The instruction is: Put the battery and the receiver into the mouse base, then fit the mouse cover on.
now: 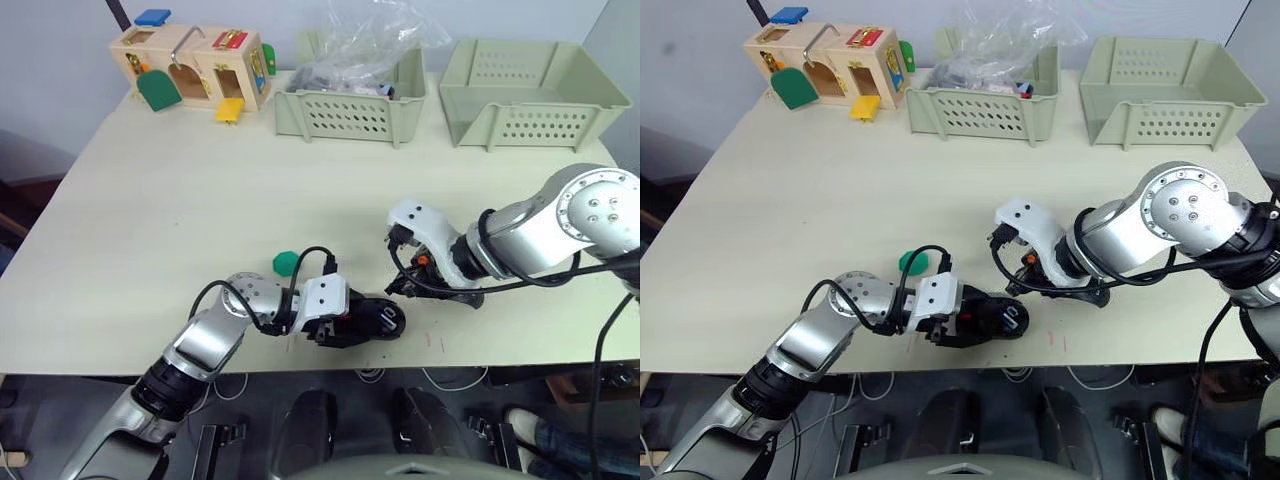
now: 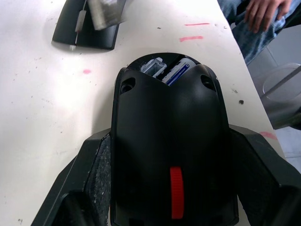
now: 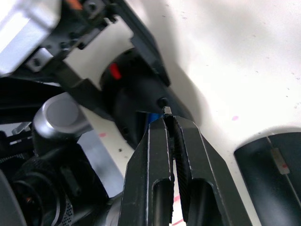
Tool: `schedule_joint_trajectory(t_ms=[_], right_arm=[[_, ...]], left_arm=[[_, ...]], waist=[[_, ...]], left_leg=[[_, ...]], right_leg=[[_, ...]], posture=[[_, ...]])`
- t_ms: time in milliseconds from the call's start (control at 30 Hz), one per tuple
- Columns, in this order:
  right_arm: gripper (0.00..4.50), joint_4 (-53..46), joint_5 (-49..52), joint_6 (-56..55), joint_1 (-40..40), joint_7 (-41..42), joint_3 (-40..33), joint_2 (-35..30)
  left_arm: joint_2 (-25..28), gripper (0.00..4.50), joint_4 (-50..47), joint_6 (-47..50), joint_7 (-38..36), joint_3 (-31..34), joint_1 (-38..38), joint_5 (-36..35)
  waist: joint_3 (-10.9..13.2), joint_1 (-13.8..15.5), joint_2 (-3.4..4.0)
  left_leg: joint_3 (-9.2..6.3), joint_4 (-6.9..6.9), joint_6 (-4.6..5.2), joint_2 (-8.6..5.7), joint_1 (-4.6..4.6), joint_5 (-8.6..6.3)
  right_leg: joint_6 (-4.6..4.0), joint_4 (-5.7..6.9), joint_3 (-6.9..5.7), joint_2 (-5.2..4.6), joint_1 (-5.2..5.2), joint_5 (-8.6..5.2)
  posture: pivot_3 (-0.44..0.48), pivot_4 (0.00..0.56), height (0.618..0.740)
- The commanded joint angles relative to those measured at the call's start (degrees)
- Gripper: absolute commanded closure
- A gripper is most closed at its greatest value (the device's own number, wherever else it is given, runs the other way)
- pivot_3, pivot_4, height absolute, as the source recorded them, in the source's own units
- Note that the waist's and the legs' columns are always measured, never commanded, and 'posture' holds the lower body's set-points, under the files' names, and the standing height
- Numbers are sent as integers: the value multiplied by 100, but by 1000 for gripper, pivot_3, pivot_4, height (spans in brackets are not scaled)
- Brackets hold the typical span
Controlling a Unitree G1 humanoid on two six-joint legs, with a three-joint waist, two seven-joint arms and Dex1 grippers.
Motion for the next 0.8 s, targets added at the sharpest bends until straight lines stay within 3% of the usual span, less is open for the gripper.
schedule_joint_trajectory(t_ms=[33, 233, 367, 800], right_arm=[[4500, 129, 79, 227, -262, 19, 53, 63], [4500, 237, 79, 342, -393, 154, 23, 129], [4500, 199, 79, 365, -399, 261, -41, 32], [4500, 116, 79, 173, -167, 121, 46, 123]], left_arm=[[122, 1631, 511, 167, 30, -161, 38, 390], [317, 1631, -140, 930, -93, -157, -145, 264], [360, 1631, -714, 1993, -12, -191, -479, 141], [321, 1631, -1210, 2937, 292, -463, -964, 250]], waist=[[-1, -7, 2], [-2, -21, 4], [0, -134, 3], [2, -148, 1]], left_leg=[[0, 0, 0, 0, 1, 0], [-2, -1, 0, 2, 1, 0], [-9, -5, 0, 6, -3, 0], [-10, -4, 0, 3, -8, 0]], right_leg=[[0, 0, 0, 0, 1, 0], [2, 1, -1, 6, 0, 1], [5, 2, -6, 15, -2, 3], [6, -1, -8, 15, -4, 3]], posture=[[0, 150, 740], [0, 150, 740], [0, 150, 740], [0, 150, 740]])
